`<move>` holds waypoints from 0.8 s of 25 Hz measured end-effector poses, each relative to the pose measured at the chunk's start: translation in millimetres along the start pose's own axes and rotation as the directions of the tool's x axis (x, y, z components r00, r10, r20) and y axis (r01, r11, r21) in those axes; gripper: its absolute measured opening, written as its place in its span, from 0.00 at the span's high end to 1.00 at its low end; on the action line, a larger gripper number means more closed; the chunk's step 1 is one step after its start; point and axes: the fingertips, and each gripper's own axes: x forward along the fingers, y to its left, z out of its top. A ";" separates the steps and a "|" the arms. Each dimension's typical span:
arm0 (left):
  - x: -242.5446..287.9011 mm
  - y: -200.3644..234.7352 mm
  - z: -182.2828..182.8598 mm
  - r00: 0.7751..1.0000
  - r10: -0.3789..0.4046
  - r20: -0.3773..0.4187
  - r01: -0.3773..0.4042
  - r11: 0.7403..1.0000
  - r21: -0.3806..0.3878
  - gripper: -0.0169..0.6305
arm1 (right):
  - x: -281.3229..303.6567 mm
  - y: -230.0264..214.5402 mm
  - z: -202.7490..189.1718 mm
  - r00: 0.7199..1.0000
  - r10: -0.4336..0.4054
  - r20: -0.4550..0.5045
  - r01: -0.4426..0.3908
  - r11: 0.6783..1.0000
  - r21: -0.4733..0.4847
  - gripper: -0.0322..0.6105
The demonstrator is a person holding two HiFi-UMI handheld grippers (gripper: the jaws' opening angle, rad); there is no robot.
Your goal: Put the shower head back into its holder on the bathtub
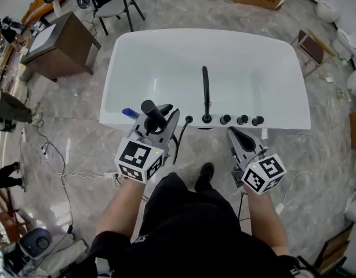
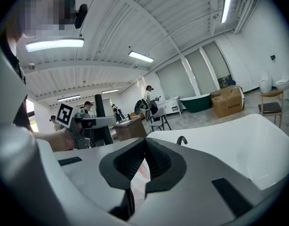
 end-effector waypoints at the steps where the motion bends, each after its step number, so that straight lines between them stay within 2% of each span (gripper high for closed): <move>1: 3.4 0.9 -4.4 1.000 0.008 -0.003 -0.008 1.000 0.000 0.85 | 7.0 -3.2 -4.1 1.000 0.009 -0.018 -0.009 1.000 -0.002 0.93; 5: 12.8 13.1 -34.1 1.000 0.012 -0.023 -0.013 1.000 -0.025 0.85 | 39.2 -0.8 -28.1 0.995 0.048 -0.086 -0.049 0.999 -0.004 0.93; 12: 11.7 51.4 -82.8 0.999 0.023 -0.048 -0.028 0.995 -0.099 0.85 | 93.6 18.8 -72.1 0.972 0.030 -0.234 -0.038 0.999 -0.030 0.93; 20: -5.5 74.8 -128.3 0.997 0.013 -0.077 -0.019 0.996 -0.086 0.85 | 132.6 35.7 -111.9 0.964 -0.008 -0.264 0.008 1.000 0.000 0.90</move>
